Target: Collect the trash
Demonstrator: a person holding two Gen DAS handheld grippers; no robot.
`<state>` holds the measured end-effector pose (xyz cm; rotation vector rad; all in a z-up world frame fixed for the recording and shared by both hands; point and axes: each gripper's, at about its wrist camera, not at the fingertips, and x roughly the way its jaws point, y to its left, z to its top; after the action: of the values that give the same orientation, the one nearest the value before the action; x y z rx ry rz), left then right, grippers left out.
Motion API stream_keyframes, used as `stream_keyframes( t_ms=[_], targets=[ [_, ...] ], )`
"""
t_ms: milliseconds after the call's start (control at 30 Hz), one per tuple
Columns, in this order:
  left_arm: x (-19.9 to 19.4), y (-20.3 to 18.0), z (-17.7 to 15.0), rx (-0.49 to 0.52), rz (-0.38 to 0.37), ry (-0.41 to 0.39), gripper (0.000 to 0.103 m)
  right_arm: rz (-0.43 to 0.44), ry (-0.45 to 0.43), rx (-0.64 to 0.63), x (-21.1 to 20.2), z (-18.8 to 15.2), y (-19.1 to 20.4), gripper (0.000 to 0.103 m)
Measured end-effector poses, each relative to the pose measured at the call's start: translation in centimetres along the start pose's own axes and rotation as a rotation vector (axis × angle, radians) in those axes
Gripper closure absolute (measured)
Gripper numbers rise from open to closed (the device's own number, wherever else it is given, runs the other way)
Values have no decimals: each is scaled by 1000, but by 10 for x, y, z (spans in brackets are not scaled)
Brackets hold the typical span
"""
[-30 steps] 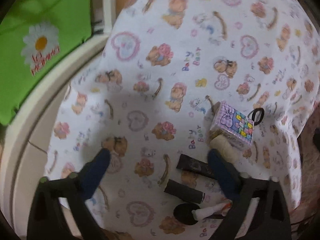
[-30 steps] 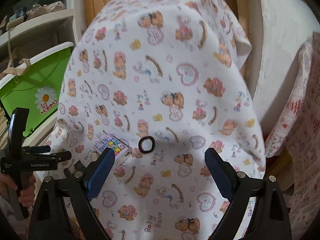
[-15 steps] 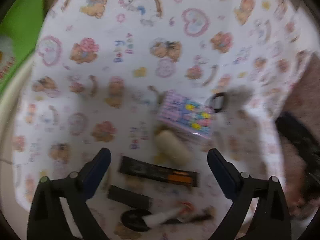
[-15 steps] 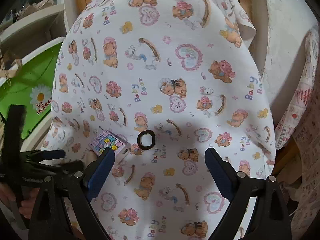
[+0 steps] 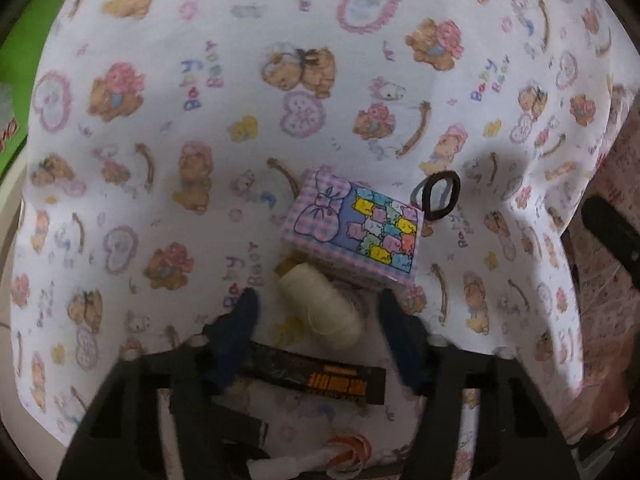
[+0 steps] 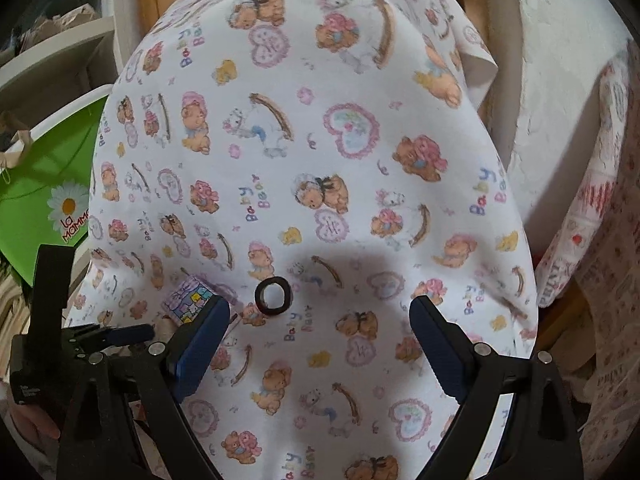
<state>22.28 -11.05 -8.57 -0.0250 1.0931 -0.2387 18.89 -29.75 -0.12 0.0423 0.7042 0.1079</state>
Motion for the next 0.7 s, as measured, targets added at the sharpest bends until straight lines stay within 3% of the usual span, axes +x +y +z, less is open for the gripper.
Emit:
stream_keyframes(
  t_ms=[100, 267, 333, 400, 533, 700],
  targets=[
    [-3, 3, 0, -37, -56, 15, 63, -15, -7, -30, 0, 2, 3, 10],
    [-8, 4, -1, -12, -34, 10, 73, 10, 3, 0, 3, 4, 1, 10],
    [-26, 16, 0, -9, -9, -22, 74, 17, 2, 21, 3, 6, 0, 10],
    [-50, 29, 5, -11, -37, -83, 74, 22, -1, 38, 3, 8, -2, 10],
    [-75, 50, 11, -44, -54, -145, 74, 89, 11, 110, 8, 17, -9, 10],
    [-77, 67, 9, -97, -47, -150, 74, 231, 138, 226, 37, 30, -17, 13]
  ],
)
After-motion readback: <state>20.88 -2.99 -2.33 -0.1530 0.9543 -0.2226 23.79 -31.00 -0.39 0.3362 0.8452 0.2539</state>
